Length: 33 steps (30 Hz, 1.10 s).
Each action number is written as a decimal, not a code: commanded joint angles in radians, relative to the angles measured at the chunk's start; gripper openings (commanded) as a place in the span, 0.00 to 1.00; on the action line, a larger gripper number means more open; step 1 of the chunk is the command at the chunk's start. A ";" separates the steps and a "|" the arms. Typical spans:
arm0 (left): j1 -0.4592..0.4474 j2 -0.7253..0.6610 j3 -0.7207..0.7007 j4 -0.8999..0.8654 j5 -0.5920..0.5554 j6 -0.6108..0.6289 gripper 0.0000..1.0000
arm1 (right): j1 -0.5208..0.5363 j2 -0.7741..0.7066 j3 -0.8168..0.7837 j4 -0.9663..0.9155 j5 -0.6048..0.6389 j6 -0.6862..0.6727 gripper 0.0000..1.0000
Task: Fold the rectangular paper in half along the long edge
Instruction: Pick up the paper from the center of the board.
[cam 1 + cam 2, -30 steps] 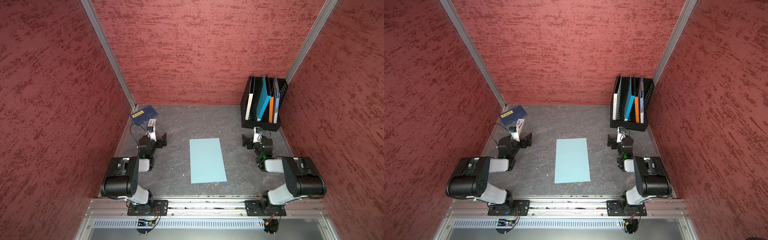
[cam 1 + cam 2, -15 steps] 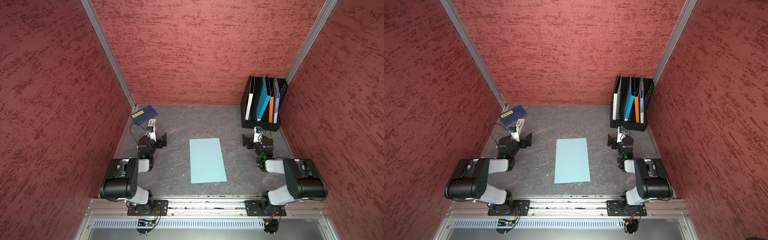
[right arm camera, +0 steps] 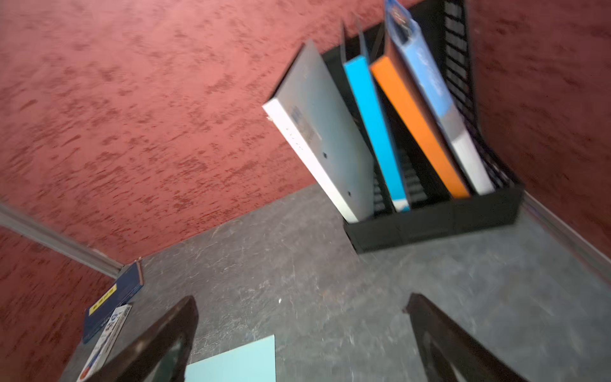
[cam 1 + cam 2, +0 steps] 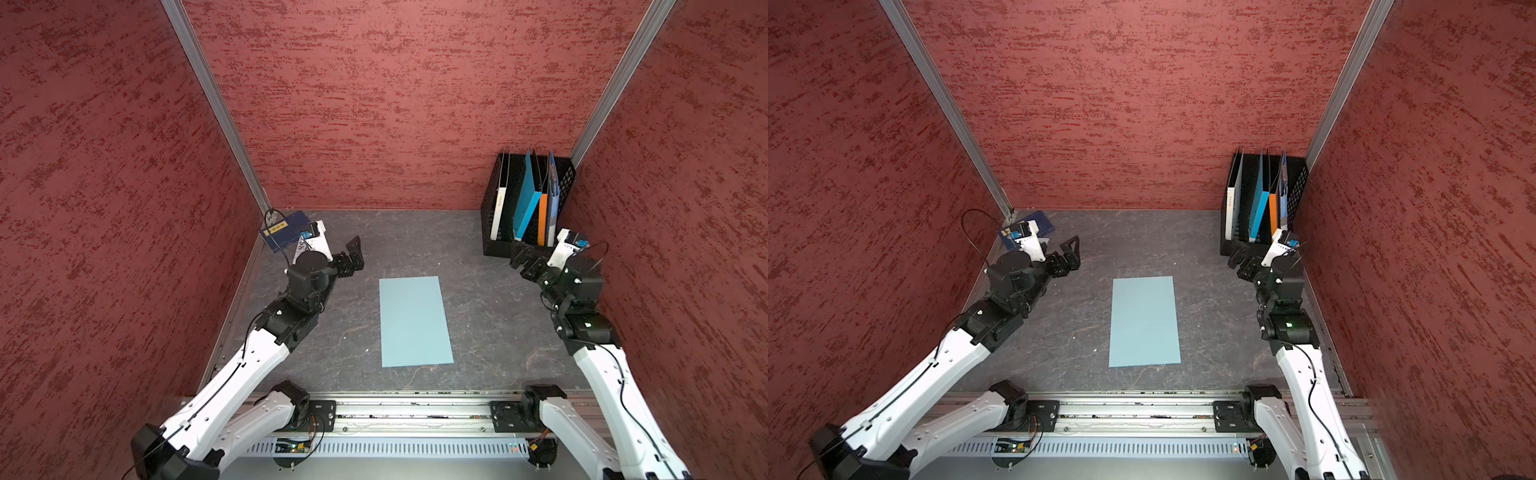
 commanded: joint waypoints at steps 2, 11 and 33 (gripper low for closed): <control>-0.004 -0.059 -0.074 -0.251 -0.185 -0.125 1.00 | 0.002 -0.058 -0.012 -0.182 -0.012 0.061 0.99; -0.223 0.298 0.159 -0.337 -0.069 -0.030 1.00 | 0.293 0.237 0.186 -0.391 0.156 -0.143 0.99; 0.083 0.388 0.029 -0.410 0.798 -0.283 1.00 | 0.511 0.190 -0.077 -0.146 -0.179 -0.003 0.99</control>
